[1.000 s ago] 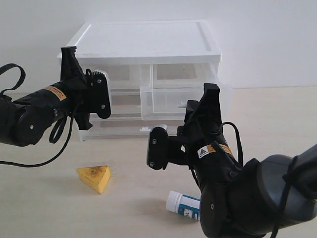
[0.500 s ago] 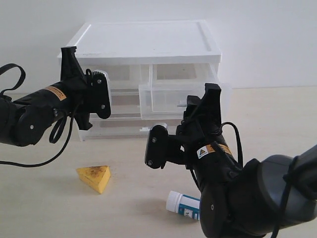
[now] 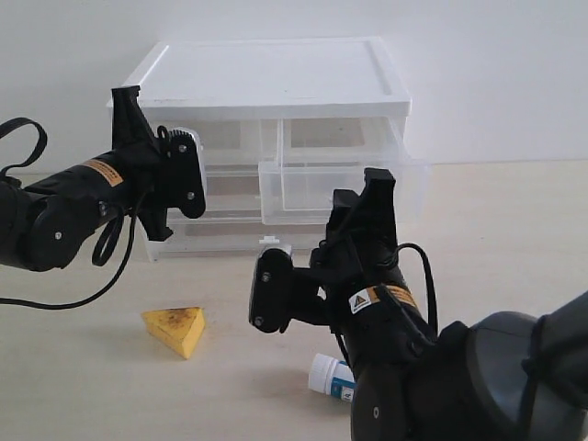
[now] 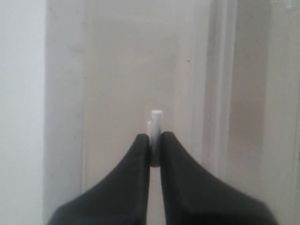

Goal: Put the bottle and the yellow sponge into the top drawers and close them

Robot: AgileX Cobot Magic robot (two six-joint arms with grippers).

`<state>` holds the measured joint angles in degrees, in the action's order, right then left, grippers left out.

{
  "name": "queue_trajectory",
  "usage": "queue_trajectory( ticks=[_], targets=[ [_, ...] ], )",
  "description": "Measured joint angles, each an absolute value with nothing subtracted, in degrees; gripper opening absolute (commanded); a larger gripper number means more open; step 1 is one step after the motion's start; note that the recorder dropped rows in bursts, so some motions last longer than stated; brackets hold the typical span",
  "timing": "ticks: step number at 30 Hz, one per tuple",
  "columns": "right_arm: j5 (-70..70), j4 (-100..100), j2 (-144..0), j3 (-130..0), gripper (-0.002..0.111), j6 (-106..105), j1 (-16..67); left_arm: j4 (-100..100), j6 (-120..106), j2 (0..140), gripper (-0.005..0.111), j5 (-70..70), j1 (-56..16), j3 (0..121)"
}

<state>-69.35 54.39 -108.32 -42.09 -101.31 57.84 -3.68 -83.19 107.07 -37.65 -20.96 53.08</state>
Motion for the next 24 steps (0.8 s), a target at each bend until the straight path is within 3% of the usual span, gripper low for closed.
queue_trajectory(
  ticks=[13, 24],
  targets=[
    [-68.7, 59.36, -100.14, -41.03, 0.038, -89.41, 59.34, -3.22, -82.98, 107.07, 0.004, -37.65, -20.84, 53.08],
    [-56.99, 72.73, -97.48, -40.94, 0.038, -84.12, 59.34, -3.1, -82.98, 107.07, 0.004, -37.65, -20.84, 53.08]
  ],
)
